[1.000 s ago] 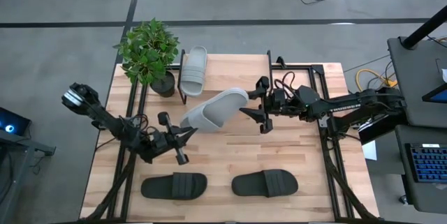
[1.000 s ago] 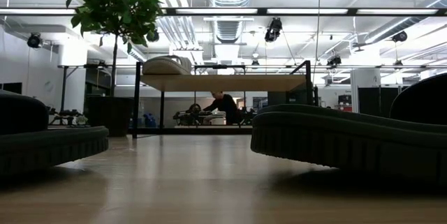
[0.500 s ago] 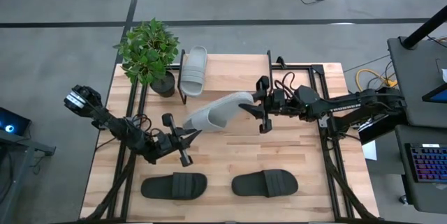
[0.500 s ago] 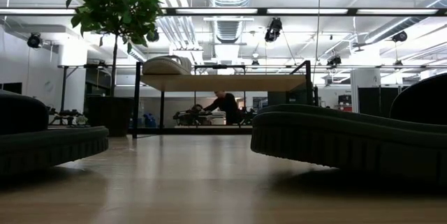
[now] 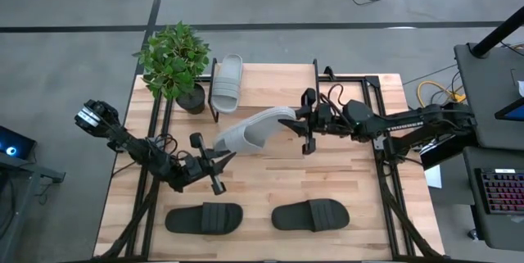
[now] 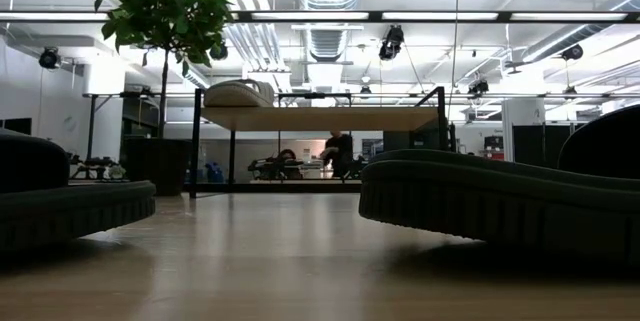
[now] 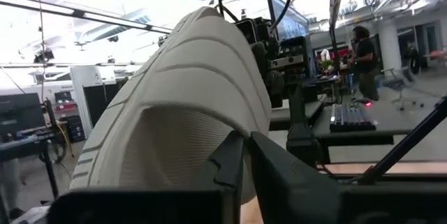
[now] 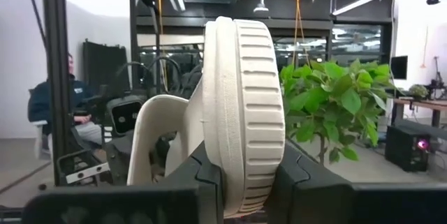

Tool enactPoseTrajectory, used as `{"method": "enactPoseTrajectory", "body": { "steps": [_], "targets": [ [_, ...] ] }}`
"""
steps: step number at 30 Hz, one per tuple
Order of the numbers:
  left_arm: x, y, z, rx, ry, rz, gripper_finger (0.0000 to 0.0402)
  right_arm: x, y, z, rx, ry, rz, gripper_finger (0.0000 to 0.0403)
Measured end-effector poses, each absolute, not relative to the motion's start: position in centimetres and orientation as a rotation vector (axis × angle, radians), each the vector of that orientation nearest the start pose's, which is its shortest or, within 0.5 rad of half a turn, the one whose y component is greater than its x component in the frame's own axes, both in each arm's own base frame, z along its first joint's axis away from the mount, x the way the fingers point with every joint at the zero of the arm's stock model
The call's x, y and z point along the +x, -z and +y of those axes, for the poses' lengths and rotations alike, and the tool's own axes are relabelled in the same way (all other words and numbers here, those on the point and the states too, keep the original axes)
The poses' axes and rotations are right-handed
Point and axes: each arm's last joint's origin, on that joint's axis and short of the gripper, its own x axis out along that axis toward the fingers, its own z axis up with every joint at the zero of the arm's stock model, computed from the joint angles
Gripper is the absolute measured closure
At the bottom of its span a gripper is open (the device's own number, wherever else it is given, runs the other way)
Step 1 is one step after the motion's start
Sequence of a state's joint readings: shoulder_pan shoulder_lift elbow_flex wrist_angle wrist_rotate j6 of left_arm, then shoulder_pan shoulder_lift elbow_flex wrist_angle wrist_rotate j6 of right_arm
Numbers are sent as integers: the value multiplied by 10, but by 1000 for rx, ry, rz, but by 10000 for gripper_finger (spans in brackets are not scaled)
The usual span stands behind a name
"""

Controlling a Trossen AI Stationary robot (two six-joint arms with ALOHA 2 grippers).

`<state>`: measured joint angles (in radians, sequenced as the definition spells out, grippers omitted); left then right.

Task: Pick and place slides into the shelf
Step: Put the grey slipper on the shelf

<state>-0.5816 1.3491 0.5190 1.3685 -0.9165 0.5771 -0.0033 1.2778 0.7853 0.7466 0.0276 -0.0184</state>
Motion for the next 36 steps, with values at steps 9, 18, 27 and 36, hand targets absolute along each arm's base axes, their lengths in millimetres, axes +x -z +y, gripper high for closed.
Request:
{"method": "enactPoseTrajectory", "body": {
  "steps": [9,18,27,36],
  "targets": [
    [215,-265,-115,273,-473,-247,224,279,-315,-30,40,66,-196,356],
    [198,-280,-115,205,-550,-225,125,277,-343,-60,71,114,-15,356],
    [181,-293,-114,274,-527,-201,118,276,-392,-105,107,164,213,356],
    [173,-303,-109,301,-542,-210,118,307,-393,-193,380,24,252,357]
  ]
}}
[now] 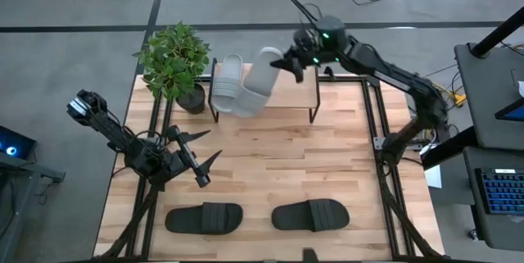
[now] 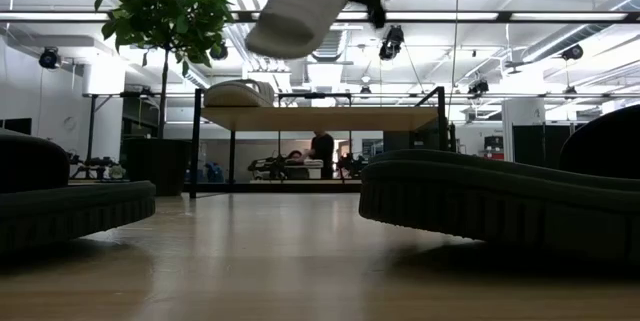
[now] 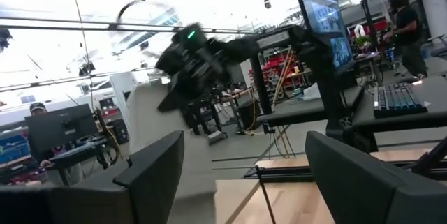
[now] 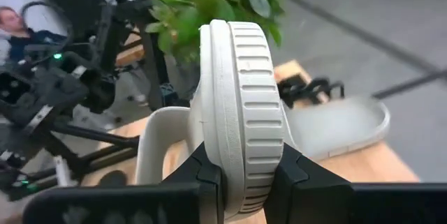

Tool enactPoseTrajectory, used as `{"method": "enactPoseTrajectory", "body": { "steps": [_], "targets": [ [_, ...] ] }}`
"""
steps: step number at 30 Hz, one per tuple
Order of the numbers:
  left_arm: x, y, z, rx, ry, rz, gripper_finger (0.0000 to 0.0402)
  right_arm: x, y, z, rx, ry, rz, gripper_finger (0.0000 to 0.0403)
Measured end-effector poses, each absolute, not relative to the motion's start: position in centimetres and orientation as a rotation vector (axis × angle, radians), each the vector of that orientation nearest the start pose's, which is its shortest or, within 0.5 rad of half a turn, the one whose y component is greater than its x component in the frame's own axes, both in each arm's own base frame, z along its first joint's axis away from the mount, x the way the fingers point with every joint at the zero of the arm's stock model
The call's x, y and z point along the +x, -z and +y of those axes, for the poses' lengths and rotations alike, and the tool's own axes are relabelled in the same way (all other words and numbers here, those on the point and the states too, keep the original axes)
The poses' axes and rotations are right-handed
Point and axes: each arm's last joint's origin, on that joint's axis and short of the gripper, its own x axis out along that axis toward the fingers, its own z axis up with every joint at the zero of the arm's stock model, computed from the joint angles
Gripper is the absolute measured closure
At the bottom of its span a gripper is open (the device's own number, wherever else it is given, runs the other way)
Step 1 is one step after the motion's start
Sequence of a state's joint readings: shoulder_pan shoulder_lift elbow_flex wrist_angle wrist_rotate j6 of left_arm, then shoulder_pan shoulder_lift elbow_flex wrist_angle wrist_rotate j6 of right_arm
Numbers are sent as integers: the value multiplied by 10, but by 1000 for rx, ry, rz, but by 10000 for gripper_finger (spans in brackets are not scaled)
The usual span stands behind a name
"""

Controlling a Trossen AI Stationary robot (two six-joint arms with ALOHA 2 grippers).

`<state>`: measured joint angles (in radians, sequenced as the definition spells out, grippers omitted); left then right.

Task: Pick and place slides into the shelf
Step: Put the grey slipper on the shelf

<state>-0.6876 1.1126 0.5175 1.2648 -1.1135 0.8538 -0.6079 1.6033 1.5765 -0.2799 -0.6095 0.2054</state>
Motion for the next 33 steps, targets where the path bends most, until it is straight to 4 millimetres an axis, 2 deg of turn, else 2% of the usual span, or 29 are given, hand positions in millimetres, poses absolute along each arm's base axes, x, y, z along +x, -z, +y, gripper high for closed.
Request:
{"method": "enactPoseTrajectory", "body": {
  "steps": [7,11,17,23,29,33],
  "targets": [
    [175,-299,-109,371,-581,-152,118,326,-373,-257,547,-44,349,357],
    [174,-299,-108,397,-615,-115,118,331,-360,-282,596,-17,435,357],
    [171,-302,-105,433,-639,-92,118,332,-356,-303,617,-3,511,357],
    [167,-309,-102,476,-651,-87,118,344,-345,-317,636,0,515,357],
    [160,-316,-96,440,-657,-114,118,354,-317,-331,699,13,553,357],
    [158,-317,-94,430,-659,-120,118,356,-306,-337,729,23,566,357]
  ]
}}
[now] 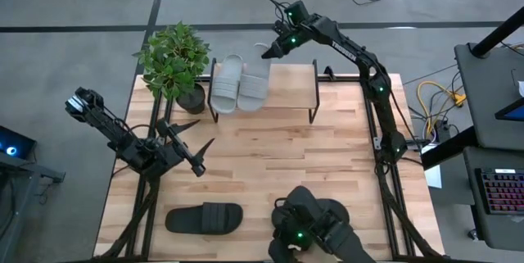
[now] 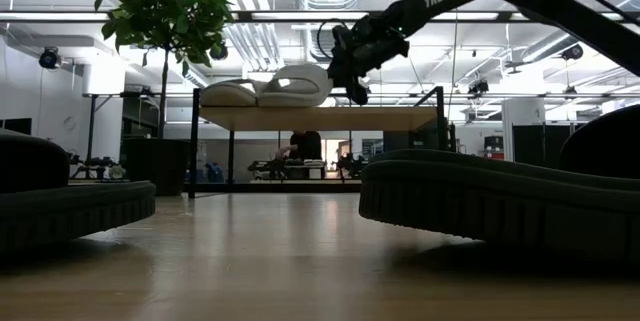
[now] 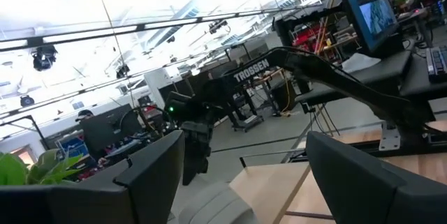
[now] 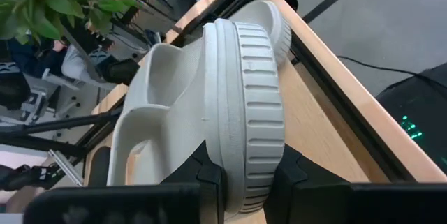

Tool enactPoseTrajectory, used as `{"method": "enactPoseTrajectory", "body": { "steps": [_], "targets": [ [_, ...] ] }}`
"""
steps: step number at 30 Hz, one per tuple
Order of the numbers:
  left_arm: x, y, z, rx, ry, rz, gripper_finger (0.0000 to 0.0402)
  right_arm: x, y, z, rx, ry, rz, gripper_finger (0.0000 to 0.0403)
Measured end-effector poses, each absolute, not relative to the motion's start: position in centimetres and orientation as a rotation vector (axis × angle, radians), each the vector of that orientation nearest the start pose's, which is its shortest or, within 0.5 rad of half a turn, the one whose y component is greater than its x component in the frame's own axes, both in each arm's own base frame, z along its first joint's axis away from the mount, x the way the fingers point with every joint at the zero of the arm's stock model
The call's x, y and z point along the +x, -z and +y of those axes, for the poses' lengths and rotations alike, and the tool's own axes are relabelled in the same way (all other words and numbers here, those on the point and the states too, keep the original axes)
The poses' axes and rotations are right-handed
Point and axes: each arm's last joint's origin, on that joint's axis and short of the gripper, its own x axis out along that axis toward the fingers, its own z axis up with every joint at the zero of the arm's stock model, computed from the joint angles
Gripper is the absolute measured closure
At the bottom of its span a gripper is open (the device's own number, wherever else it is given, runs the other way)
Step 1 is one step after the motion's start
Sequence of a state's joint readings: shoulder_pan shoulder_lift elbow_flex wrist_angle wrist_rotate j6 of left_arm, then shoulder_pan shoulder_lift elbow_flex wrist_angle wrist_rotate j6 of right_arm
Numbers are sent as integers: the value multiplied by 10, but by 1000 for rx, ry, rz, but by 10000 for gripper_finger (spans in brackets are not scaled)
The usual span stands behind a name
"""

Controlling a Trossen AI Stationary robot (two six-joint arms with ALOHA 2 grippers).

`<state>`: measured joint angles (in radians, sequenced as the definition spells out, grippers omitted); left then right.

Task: Pick and place slides into the shelf
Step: Put the grey slipper on the shelf

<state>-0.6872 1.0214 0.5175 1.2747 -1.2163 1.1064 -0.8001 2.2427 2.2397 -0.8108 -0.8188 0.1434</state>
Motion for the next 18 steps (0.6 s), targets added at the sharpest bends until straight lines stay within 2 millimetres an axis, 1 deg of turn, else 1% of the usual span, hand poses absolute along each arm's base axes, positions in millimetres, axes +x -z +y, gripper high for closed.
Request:
{"method": "enactPoseTrajectory", "body": {
  "steps": [3,9,15,18],
  "targets": [
    [159,-316,-95,437,-656,-115,118,357,-301,-338,736,25,574,357],
    [161,-315,-98,447,-648,-119,118,358,-298,-339,741,30,578,353],
    [161,-315,-98,448,-648,-119,118,357,-298,-342,730,45,567,277],
    [161,-315,-98,448,-648,-119,118,357,-299,-342,728,74,576,246]
  ]
}}
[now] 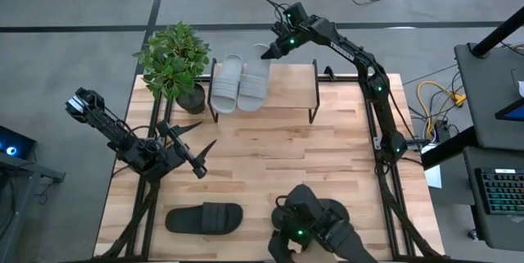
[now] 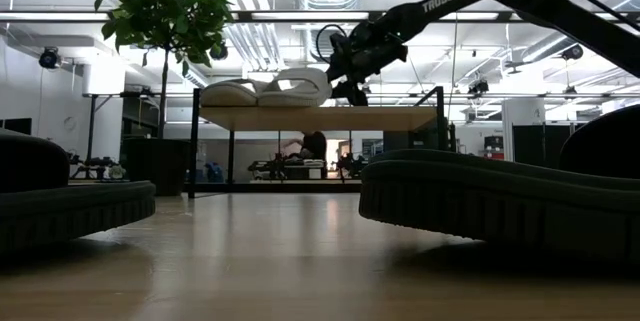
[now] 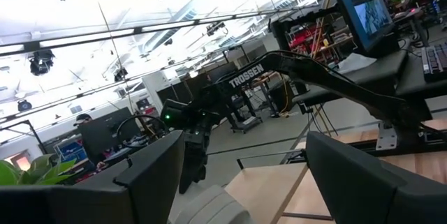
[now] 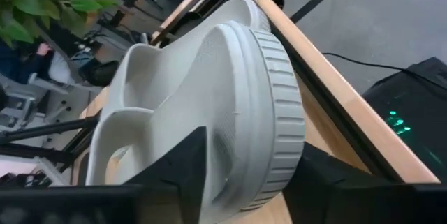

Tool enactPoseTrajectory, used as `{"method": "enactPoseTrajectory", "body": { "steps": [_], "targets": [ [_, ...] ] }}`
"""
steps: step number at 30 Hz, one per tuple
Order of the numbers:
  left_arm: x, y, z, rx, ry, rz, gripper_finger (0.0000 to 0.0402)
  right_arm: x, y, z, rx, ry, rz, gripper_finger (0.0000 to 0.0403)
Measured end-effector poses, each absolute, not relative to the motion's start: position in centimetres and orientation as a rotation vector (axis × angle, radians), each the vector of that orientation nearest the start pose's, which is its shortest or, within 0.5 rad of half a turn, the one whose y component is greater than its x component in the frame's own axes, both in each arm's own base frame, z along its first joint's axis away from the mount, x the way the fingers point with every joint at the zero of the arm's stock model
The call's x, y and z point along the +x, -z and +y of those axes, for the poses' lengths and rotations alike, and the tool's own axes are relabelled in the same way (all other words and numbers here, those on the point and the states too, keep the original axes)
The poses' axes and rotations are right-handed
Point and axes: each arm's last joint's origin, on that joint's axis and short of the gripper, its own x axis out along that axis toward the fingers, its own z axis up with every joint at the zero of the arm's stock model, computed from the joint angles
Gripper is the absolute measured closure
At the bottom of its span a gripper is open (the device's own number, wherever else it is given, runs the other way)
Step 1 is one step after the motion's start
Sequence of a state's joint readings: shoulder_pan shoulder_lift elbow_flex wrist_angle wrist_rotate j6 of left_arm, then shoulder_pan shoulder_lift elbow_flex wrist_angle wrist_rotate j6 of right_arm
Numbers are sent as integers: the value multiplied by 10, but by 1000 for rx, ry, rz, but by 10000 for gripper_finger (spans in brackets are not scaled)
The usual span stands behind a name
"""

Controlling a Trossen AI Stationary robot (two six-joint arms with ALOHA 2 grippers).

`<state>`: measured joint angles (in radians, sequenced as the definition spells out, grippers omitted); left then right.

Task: Pick and place slides into the shelf
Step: Put the grey slipper on the shelf

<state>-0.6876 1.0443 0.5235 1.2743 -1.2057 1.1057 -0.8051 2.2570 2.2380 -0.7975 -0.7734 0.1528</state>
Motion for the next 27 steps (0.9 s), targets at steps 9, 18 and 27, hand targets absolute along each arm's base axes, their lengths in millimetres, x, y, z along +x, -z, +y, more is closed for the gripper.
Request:
{"method": "enactPoseTrajectory", "body": {
  "steps": [9,18,27],
  "targets": [
    [161,-315,-98,448,-647,-119,118,355,-312,-344,638,188,582,206],
    [161,-315,-98,449,-647,-119,118,347,-331,-342,448,355,650,205],
    [161,-315,-98,449,-648,-118,118,339,-348,-331,415,407,675,207]
  ]
}}
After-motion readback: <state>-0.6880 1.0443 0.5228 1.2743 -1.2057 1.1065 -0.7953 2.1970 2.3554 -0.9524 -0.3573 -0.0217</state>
